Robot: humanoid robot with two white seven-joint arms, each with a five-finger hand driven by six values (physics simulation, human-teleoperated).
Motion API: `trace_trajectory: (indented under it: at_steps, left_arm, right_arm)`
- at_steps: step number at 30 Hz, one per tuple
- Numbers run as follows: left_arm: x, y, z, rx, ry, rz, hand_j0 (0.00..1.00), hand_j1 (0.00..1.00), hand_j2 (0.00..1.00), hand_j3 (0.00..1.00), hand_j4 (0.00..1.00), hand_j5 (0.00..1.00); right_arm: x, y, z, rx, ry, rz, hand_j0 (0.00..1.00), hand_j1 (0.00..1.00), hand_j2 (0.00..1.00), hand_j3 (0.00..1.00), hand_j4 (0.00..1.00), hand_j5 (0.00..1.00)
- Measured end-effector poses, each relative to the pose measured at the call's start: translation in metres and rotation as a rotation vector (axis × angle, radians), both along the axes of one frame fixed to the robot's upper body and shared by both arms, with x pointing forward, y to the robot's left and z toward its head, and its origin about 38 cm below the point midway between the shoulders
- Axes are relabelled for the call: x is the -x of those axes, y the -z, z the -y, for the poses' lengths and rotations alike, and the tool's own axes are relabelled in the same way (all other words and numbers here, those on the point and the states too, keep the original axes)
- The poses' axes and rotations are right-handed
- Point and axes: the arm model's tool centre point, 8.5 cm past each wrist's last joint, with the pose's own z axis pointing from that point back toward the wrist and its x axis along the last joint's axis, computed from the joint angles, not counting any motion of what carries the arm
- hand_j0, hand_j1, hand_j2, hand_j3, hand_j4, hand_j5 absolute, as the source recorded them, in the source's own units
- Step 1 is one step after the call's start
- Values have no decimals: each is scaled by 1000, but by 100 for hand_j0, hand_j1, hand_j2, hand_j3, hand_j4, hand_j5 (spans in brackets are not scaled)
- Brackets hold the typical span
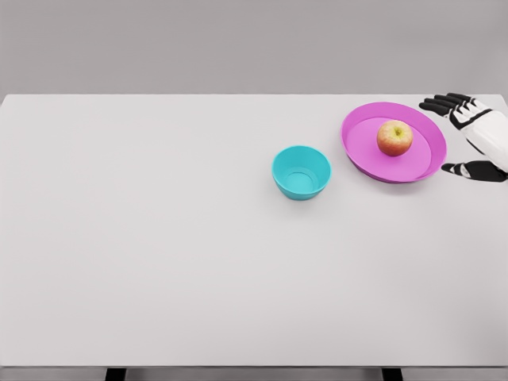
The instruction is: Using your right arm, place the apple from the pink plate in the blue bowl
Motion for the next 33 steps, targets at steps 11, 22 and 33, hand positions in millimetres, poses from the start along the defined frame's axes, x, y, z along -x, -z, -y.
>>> trace_trajectory:
  at_steps: [11, 22, 33]
  left_arm:
    - [0, 0, 0, 0, 0, 0, 100, 100, 100, 100, 100, 100]
    - [0, 0, 0, 0, 0, 0, 100, 100, 100, 100, 100, 100]
    - [0, 0, 0, 0, 0, 0, 100, 100, 100, 100, 100, 100]
  right_arm:
    - [-42, -38, 30, 165, 66, -88, 100, 100, 100, 100, 100, 100]
    - [-106, -44, 42, 260, 132, -325, 100, 100, 100, 100, 100, 100]
    - [-141, -33, -17, 339, 24, -430, 100, 100, 100, 100, 100, 100]
